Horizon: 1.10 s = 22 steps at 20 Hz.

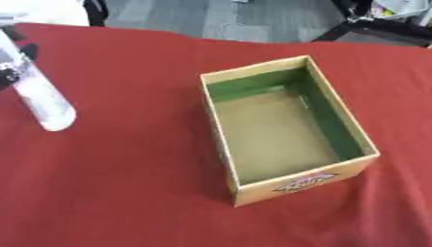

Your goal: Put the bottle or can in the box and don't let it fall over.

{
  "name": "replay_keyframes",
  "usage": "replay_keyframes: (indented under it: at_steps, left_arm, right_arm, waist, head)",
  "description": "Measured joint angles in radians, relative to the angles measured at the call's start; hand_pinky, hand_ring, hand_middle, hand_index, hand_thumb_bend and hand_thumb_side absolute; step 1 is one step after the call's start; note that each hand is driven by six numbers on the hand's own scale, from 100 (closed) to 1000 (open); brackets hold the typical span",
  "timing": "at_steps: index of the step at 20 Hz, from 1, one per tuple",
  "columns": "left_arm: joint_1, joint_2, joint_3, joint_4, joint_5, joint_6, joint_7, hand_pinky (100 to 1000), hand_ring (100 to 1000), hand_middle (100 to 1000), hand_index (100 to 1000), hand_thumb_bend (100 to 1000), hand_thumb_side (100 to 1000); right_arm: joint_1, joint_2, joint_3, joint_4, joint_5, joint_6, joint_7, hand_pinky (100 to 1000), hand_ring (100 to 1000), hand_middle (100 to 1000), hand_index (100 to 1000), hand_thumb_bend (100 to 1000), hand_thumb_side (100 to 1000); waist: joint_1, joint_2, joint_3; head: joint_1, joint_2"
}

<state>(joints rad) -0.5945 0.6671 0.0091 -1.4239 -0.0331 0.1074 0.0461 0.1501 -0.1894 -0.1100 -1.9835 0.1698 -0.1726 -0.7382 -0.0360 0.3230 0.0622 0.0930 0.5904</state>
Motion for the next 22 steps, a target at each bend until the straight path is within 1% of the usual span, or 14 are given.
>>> replay_keyframes:
  at_steps: [1,2,3,14,16,19,22]
  left_arm:
    - [-0.005,-0.002,-0.001,0.005,0.001,-0.001,0.001,788,1000,931,806,320,543]
    - [-0.008,-0.004,-0.002,0.01,0.004,-0.001,0.001,786,1000,928,804,362,477]
    - [-0.011,-0.008,-0.005,0.014,0.006,-0.003,0.001,786,1000,929,802,314,544]
    - [-0.041,-0.017,-0.023,0.05,0.014,-0.038,-0.019,783,1000,914,785,293,526]
    - [-0.043,-0.019,-0.024,0.052,0.014,-0.041,-0.022,771,1000,902,777,276,513]
    - [-0.044,-0.025,-0.024,0.055,0.013,-0.042,-0.023,705,1000,865,741,187,464]
    - [-0.044,-0.025,-0.024,0.058,0.016,-0.04,-0.021,694,1000,873,745,173,459]
  right_arm:
    - [0.0,0.0,0.0,0.0,0.0,0.0,0.0,590,679,766,781,100,810]
    - [0.0,0.0,0.0,0.0,0.0,0.0,0.0,590,679,766,780,100,799]
    - [0.0,0.0,0.0,0.0,0.0,0.0,0.0,590,679,766,780,100,810]
    - [-0.005,0.001,0.002,0.0,0.0,0.002,0.002,590,678,764,776,100,810]
    - [-0.006,0.001,0.004,0.0,0.0,0.002,0.002,590,679,764,776,100,810]
    - [-0.008,0.002,0.006,0.0,0.0,0.003,0.003,590,679,764,776,100,811]
    - [-0.008,0.004,0.006,0.0,0.0,0.005,0.004,590,679,764,775,100,811]
  waist:
    - [0.0,0.0,-0.001]
    - [0.0,0.001,-0.001]
    - [0.0,0.001,-0.001]
    - [-0.002,0.012,-0.012]
    - [-0.002,0.013,-0.013]
    - [-0.003,0.014,-0.013]
    - [-0.003,0.015,-0.013]
  head:
    - [0.002,0.0]
    - [0.002,-0.001]
    - [0.003,-0.002]
    - [0.011,-0.005]
    - [0.011,-0.006]
    - [0.01,-0.01]
    - [0.01,-0.012]
